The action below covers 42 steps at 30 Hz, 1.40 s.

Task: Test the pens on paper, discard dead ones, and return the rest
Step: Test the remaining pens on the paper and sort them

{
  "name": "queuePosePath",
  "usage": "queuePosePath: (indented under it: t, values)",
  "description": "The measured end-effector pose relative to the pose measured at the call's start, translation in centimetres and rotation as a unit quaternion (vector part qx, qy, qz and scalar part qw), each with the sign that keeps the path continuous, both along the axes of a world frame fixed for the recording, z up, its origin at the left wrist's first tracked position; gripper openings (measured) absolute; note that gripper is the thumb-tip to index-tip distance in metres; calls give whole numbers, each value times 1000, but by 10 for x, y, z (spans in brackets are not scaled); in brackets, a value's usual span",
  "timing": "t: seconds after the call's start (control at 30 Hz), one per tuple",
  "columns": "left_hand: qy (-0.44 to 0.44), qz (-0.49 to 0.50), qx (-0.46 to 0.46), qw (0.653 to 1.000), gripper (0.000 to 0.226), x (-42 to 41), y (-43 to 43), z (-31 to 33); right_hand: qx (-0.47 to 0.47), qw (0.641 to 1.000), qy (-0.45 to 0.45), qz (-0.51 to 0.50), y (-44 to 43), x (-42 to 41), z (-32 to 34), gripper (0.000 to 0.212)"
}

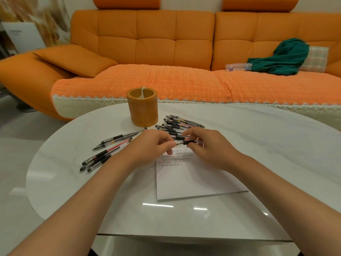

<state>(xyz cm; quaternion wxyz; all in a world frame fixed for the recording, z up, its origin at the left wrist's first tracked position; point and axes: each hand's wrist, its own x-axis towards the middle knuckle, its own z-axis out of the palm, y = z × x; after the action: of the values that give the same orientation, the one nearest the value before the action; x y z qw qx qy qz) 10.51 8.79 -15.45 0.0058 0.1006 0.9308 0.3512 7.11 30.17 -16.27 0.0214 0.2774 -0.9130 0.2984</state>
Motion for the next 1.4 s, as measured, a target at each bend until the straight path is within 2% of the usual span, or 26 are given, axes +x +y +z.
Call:
queuePosePath:
  t: [0.17, 0.4, 0.5, 0.73, 0.83, 0.93, 1.03, 1.2, 1.3, 1.4]
  values:
    - [-17, -24, 8, 1000, 27, 2, 9, 2, 116, 983, 133, 49, -2, 4, 7, 26]
    - [-47, -35, 105, 993, 27, 9, 21, 11, 179, 957, 228, 21, -9, 5, 7, 69]
    - [-75, -41, 101, 991, 24, 9, 23, 9, 176, 954, 244, 0, -15, 8, 3, 69]
    - [-100, -30, 116, 988, 17, 7, 18, 12, 153, 961, 230, 17, -19, 9, 0, 61]
    - [-70, -5, 126, 990, 12, 3, 11, 14, 124, 975, 180, 44, -18, 10, 4, 41]
    - [-28, 51, 124, 991, 13, -2, -2, 14, 65, 990, 113, 50, -18, 6, 2, 30]
    - [-48, 52, 131, 989, 19, -3, -9, 12, 13, 996, 74, 49, -20, 1, -2, 20]
    - [-48, 16, 143, 988, 10, 4, -6, 12, 54, 996, 55, 50, -34, -3, -6, 23]
    - [-11, 58, 113, 992, 5, 1, -18, 6, 36, 997, 38, 61, -39, -4, -5, 32]
    - [30, 110, 88, 990, 6, 1, -32, 3, 3, 998, 54, 41, -46, -7, 1, 24]
